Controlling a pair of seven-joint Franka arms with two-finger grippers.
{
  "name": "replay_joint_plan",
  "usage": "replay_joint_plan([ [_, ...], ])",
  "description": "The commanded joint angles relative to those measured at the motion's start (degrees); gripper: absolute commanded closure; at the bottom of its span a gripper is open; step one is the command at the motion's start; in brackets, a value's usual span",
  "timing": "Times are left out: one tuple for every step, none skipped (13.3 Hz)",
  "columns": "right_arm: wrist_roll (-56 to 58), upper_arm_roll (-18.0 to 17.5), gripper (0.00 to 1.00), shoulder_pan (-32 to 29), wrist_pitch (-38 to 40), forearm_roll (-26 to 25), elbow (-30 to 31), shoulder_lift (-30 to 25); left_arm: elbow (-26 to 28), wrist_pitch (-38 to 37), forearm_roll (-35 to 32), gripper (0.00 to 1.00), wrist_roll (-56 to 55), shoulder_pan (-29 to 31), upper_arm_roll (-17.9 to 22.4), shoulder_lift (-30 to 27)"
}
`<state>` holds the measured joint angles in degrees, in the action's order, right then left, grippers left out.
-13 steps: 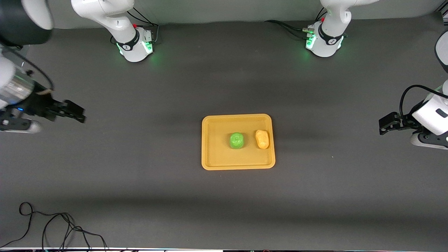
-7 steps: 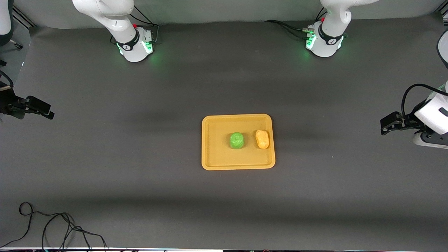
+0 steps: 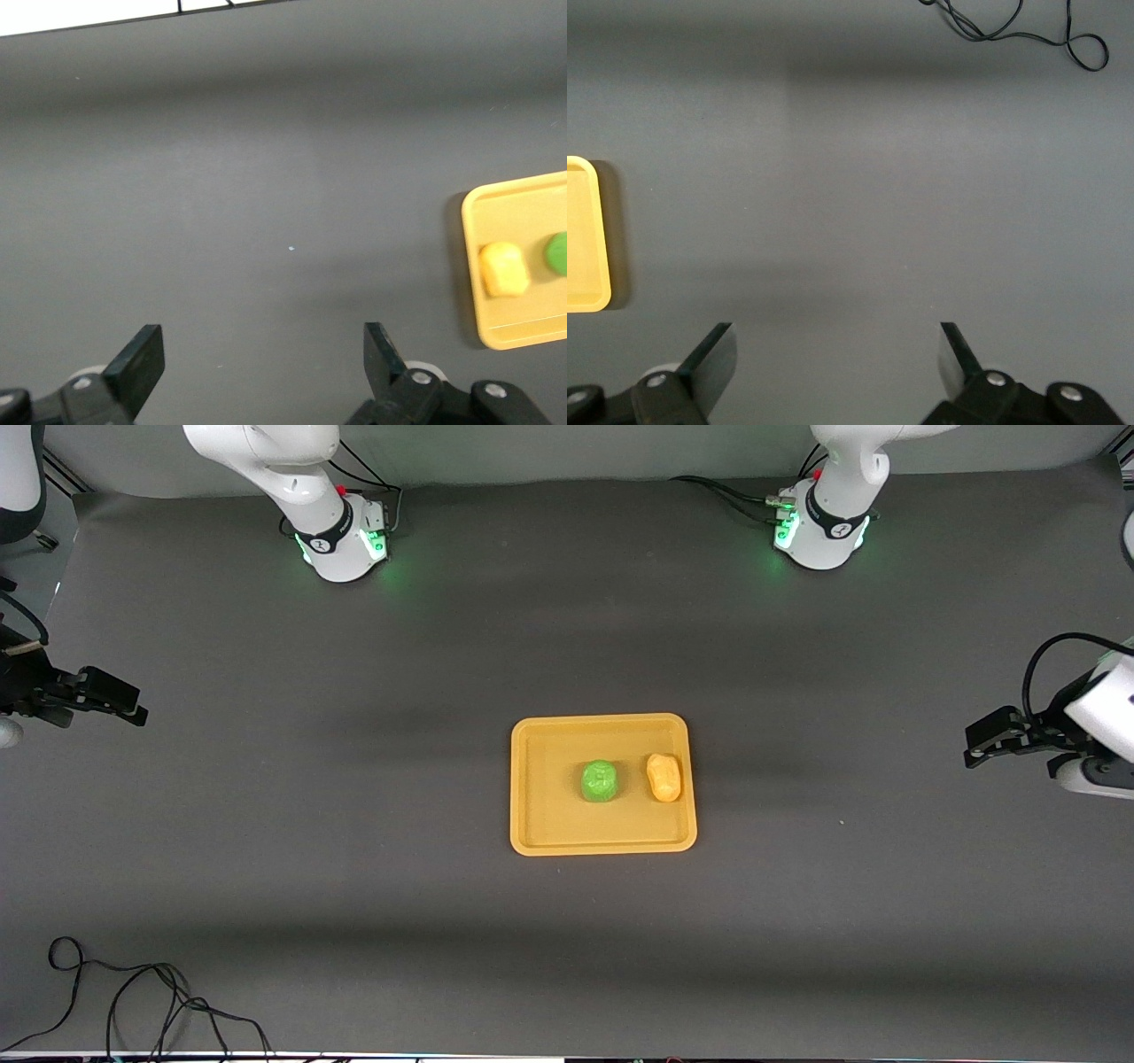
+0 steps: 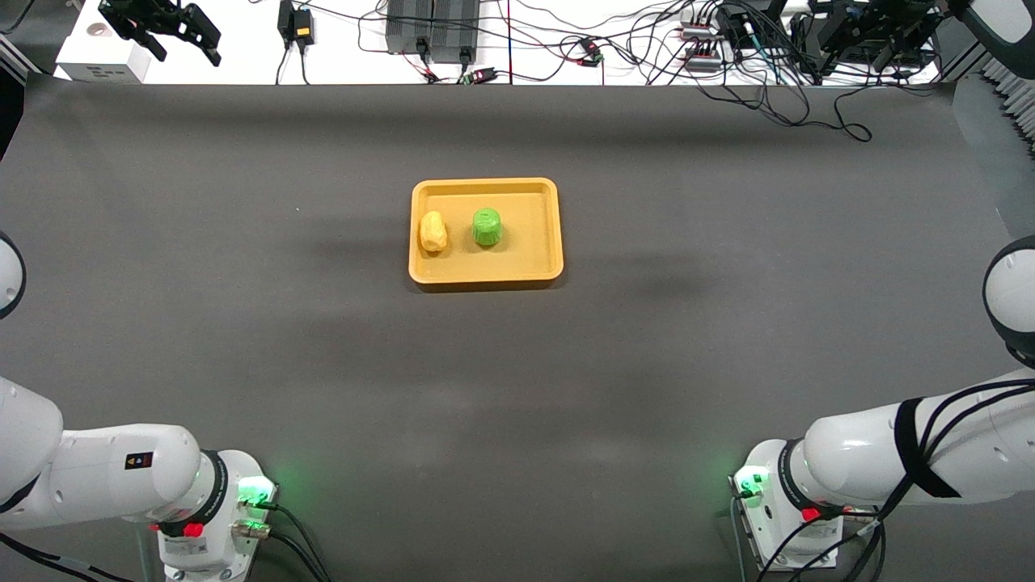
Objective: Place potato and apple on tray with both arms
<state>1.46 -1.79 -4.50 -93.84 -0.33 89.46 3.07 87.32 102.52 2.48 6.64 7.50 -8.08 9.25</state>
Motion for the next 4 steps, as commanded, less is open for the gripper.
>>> replay_joint_plan([
  [1.2,0.0,0.00,0.1,0.0,0.7,1.0,-0.9,-1.4,-2.5,0.4,0.00,0.6,1.7,-0.1,0.2],
  [1.1,0.0,0.00,0.1,0.0,0.7,1.0,-0.9,-0.9,-2.8,-3.1,0.00,0.6,1.7,-0.4,0.1],
  [1.1,0.0,0.00,0.1,0.0,0.7,0.9,-1.0,-0.4,-3.7,-4.2,0.00,0.7,1.8,-0.4,-0.1],
  [1.0,0.0,0.00,0.2,0.1,0.8,0.9,-1.0,-0.3,-4.6,-4.2,0.00,0.7,1.9,-0.4,-0.2],
])
